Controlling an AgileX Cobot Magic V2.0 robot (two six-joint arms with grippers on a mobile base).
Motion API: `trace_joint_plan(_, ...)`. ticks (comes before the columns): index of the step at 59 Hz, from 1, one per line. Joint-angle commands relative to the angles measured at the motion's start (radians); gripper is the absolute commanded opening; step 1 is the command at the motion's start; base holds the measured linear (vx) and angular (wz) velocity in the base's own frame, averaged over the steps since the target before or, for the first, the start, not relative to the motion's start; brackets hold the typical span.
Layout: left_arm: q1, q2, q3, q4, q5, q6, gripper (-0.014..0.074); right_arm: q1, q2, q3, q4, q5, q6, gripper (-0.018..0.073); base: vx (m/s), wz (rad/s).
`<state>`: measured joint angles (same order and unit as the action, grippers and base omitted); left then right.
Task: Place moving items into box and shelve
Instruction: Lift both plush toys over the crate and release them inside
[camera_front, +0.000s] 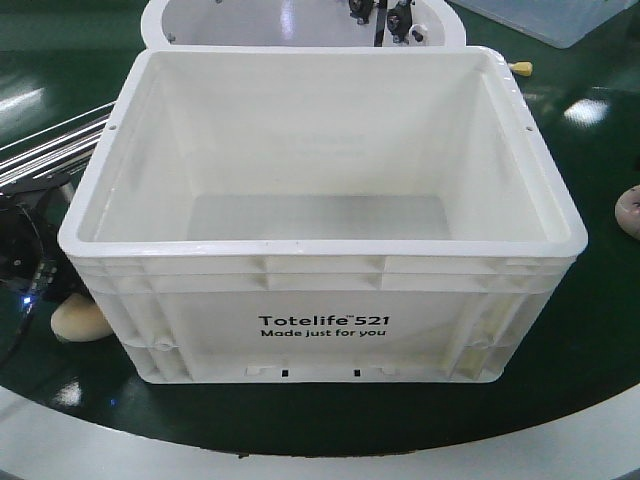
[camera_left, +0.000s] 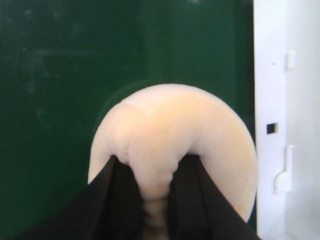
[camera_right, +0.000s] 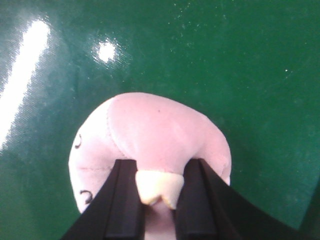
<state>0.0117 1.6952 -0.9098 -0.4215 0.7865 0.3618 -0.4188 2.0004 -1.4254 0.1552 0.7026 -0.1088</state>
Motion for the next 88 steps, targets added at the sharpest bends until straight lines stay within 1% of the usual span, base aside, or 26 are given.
trace_joint_plan(1,-0.023,0.008,0.002,-0.013,0.033,-0.049,-0.0009,-0.001,-0.033,-0.017,0.014,-0.012,-0.002,-0.0014,0.00,0.00)
trace_joint_plan(6,-0.023,-0.022,-0.025,-0.011,0.019,-0.121,-0.0007,-0.001,-0.043,-0.019,0.020,-0.009,-0.003,-0.0011,0.00,0.00)
trace_joint_plan(12,-0.023,-0.086,-0.068,-0.010,0.000,-0.175,-0.0006,-0.001,-0.080,-0.027,0.037,0.003,-0.008,-0.0011,0.00,0.00)
trace_joint_plan(18,-0.023,-0.159,-0.132,0.019,-0.022,-0.225,-0.0006,0.000,-0.141,-0.046,0.068,0.015,-0.035,-0.0009,0.00,0.00)
trace_joint_plan(21,-0.023,-0.199,-0.171,0.043,-0.036,-0.261,-0.0006,0.000,-0.187,-0.058,0.087,0.021,-0.043,-0.0009,0.00,0.00)
trace_joint_plan(26,-0.023,-0.267,-0.245,0.115,-0.056,-0.362,-0.0005,0.000,-0.265,-0.082,0.105,0.032,-0.067,-0.0009,0.00,0.00)
trace_joint_plan(31,-0.023,-0.313,-0.328,0.184,-0.056,-0.432,-0.0005,0.000,-0.341,-0.106,0.144,0.052,-0.103,-0.0009,0.00,0.00)
trace_joint_plan(34,-0.023,-0.336,-0.377,0.206,-0.050,-0.431,-0.0005,0.000,-0.390,-0.119,0.175,0.059,-0.136,-0.0009,0.00,0.00)
trace_joint_plan(37,-0.023,-0.356,-0.417,0.207,-0.038,-0.415,-0.0005,0.001,-0.441,-0.127,0.219,0.063,-0.170,-0.0009,0.00,0.00)
trace_joint_plan(40,-0.024,-0.371,-0.462,0.198,-0.019,-0.380,-0.0005,0.001,-0.490,-0.133,0.288,0.065,-0.207,-0.0009,0.00,0.00)
trace_joint_plan(43,-0.024,-0.382,-0.510,0.172,0.002,-0.343,-0.0005,0.001,-0.535,-0.136,0.375,0.073,-0.249,-0.0008,0.00,0.00)
trace_joint_plan(46,-0.024,-0.387,-0.546,0.117,0.019,-0.300,-0.0005,0.011,-0.583,-0.136,0.484,0.078,-0.313,-0.0006,0.00,0.00)
trace_joint_plan(48,-0.024,-0.387,-0.569,0.071,0.028,-0.270,-0.0005,0.030,-0.610,-0.136,0.532,0.078,-0.364,-0.0006,0.00,0.00)
trace_joint_plan(49,-0.024,-0.387,-0.583,0.027,0.033,-0.244,-0.0005,0.044,-0.625,-0.136,0.552,0.078,-0.397,-0.0006,0.00,0.00)
trace_joint_plan(52,-0.030,-0.385,-0.600,-0.063,0.036,-0.190,-0.0003,0.111,-0.658,-0.136,0.587,0.077,-0.491,-0.0005,0.00,0.00)
trace_joint_plan(53,-0.035,-0.385,-0.600,-0.082,0.036,-0.176,-0.0003,0.131,-0.667,-0.136,0.590,0.077,-0.507,-0.0004,0.00,0.00)
trace_joint_plan(55,-0.050,-0.383,-0.601,-0.125,0.031,-0.137,-0.0003,0.196,-0.679,-0.136,0.587,0.077,-0.536,-0.0004,0.00,0.00)
trace_joint_plan(57,-0.067,-0.378,-0.601,-0.145,0.032,-0.112,-0.0003,0.255,-0.685,-0.134,0.584,0.077,-0.545,-0.0004,0.00,0.00)
trace_joint_plan(62,-0.133,-0.353,-0.601,-0.164,0.044,-0.088,-0.0003,0.418,-0.672,-0.134,0.561,0.078,-0.540,-0.0004,0.00,0.00)
trace_joint_plan(64,-0.171,-0.339,-0.601,-0.161,0.044,-0.088,-0.0003,0.488,-0.657,-0.134,0.534,0.077,-0.530,-0.0004,0.00,0.00)
trace_joint_plan(68,-0.235,-0.308,-0.601,-0.161,0.041,-0.087,-0.0003,0.593,-0.621,-0.134,0.470,0.079,-0.494,-0.0004,0.00,0.00)
trace_joint_plan(71,-0.286,-0.276,-0.601,-0.161,0.040,-0.082,-0.0001,0.670,-0.586,-0.134,0.391,0.088,-0.438,-0.0002,0.00,0.00)
trace_joint_plan(74,-0.320,-0.249,-0.601,-0.161,0.040,-0.060,0.0000,0.718,-0.550,-0.134,0.318,0.104,-0.373,0.0002,0.00,0.00)
trace_joint_plan(80,-0.350,-0.203,-0.601,-0.160,0.039,-0.012,0.0013,0.799,-0.491,-0.134,0.153,0.124,-0.231,0.0040,0.00,0.00)
trace_joint_plan(85,-0.361,-0.174,-0.601,-0.160,0.041,0.014,0.0047,0.843,-0.457,-0.134,0.063,0.127,-0.163,0.0095,0.00,0.00)
trace_joint_plan(88,-0.367,-0.156,-0.601,-0.160,0.042,0.035,0.0079,0.868,-0.440,-0.134,0.035,0.125,-0.148,0.0139,0.00,0.00)
